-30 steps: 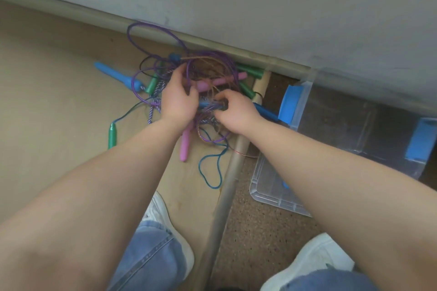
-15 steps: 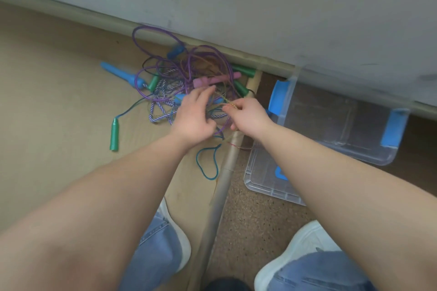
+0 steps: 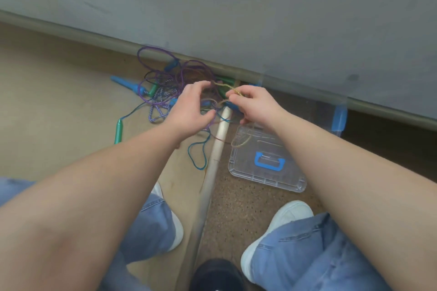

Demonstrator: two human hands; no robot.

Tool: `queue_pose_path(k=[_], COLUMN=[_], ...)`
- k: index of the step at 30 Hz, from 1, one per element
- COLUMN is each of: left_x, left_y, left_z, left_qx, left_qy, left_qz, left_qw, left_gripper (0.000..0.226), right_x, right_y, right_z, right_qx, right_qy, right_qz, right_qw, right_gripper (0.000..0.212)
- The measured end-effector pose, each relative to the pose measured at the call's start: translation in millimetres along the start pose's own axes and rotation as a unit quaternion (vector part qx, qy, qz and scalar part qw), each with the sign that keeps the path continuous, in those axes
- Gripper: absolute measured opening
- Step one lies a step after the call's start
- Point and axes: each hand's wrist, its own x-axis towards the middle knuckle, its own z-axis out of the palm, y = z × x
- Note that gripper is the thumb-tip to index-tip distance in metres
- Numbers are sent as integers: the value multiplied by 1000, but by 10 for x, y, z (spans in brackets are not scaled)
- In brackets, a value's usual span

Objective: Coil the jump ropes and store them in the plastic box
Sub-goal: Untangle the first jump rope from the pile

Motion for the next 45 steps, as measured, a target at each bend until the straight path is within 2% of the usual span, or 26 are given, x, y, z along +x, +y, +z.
queue_pose_path(k=[2,3,7,9,11,13,16,18,22,23,25,26,28,33,35,37,38,40,42,43,45], left_x=[-46,-79,-214,-353,-473,-653,-715,-808,-968,-1003,-1092,-1133,-1192,-1125,-1108,-1121,-1130,-1163,-1183,-1194,-1209], left_y=[156,232,529,694,851,982,1080,1175,1345,1377,1457,1482,1508,1298,1211,1187,1206,1281,1383,1441,1551], left_z=[-86,-130,-331,-405,-478,-533,-588,-593,-564,-538,-506,-491,-487,-635,-679,-682,-673,-660,-644,-644,-658], left_qx=[22,40,88,99,116,119,103,114,96,92,85,85,77,113,133,126,111,83,57,49,41], left_qy=[-5,-18,-105,-111,-109,-117,-138,-127,-111,-130,-189,-217,-236,-126,-106,-81,-69,-58,-64,-64,-50], left_qz=[32,52,132,123,113,115,93,110,141,146,141,125,88,50,47,55,62,86,118,134,160], left_qw=[999,998,982,981,981,979,981,979,979,976,968,964,965,984,984,987,990,991,989,988,985], left_gripper=[80,77,35,18,11,12,20,34,62,60,42,31,28,30,29,29,29,29,27,25,22], right_x=[-186,-280,-621,-798,-921,-1105,-1258,-1447,-1718,-1766,-1853,-1891,-1928,-1809,-1820,-1855,-1865,-1897,-1883,-1866,-1845], right_y=[-101,-155,-335,-408,-437,-420,-431,-458,-547,-575,-645,-679,-720,-547,-459,-385,-353,-351,-405,-434,-498], right_z=[-46,-70,-219,-324,-466,-617,-794,-848,-820,-806,-794,-796,-831,-1070,-1122,-1093,-1062,-950,-820,-751,-627], right_qx=[-6,-6,-4,-30,-54,-96,-79,-46,-26,-10,36,50,39,-20,-48,-160,-236,-329,-286,-242,-185], right_qy=[-7,-5,4,22,73,140,166,141,19,-7,-28,-18,49,298,324,268,223,115,26,-9,-51], right_qz=[-19,-27,-53,-70,-78,-79,-57,-66,-85,-89,-99,-107,-121,-61,-31,-7,0,-22,-68,-90,-121], right_qw=[1000,1000,999,997,993,982,981,987,996,996,994,993,991,953,944,950,946,937,955,966,974], right_gripper=[15,15,13,14,13,14,13,11,13,14,14,14,13,18,20,20,26,58,80,82,69])
